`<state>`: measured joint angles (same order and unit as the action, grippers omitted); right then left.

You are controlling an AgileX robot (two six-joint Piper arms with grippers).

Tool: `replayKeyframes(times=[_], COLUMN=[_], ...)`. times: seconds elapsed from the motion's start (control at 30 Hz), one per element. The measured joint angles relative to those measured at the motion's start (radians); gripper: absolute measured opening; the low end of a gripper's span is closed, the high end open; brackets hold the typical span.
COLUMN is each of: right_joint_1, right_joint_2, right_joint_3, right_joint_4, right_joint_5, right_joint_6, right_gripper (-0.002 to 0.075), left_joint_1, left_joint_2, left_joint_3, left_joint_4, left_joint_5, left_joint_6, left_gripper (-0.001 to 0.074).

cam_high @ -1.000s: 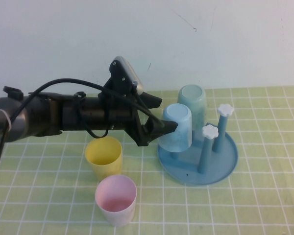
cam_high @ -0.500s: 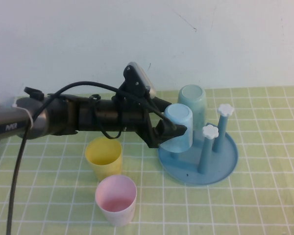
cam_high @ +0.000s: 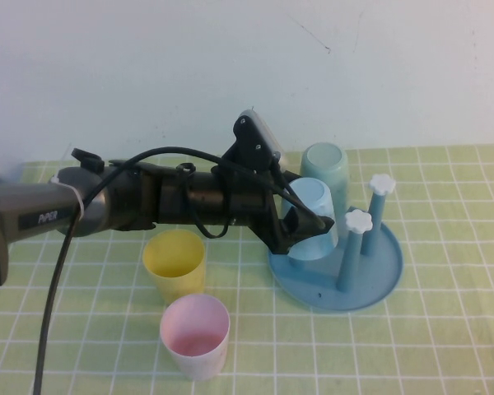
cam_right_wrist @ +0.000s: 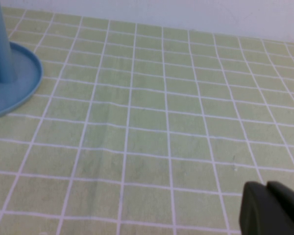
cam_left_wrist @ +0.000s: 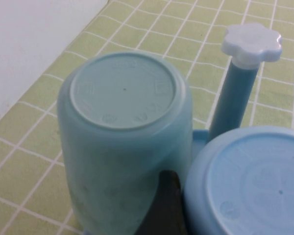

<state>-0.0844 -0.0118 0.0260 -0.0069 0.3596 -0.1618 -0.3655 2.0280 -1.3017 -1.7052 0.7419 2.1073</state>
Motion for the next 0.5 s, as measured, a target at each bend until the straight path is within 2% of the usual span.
replayKeyframes(times=[0.37, 0.5], right_joint_1=[0.0, 0.0], right_joint_2=[0.0, 0.0], right_joint_3=[0.0, 0.0], right_joint_4=[0.0, -0.056], right_joint_5=[0.0, -0.004], right_joint_6=[0.0, -0.014], right_gripper=[-0.0003, -0.0003], left_joint_1=[-0.001, -0.001], left_joint_2=[0.0, 0.0], left_joint_3=[0.0, 0.0], left_joint_4=[0.0, 0.0], left_joint_5=[0.006, 0.021], left_joint_6=[-0.047, -0.055], left_gripper=[0.0579, 0.0579])
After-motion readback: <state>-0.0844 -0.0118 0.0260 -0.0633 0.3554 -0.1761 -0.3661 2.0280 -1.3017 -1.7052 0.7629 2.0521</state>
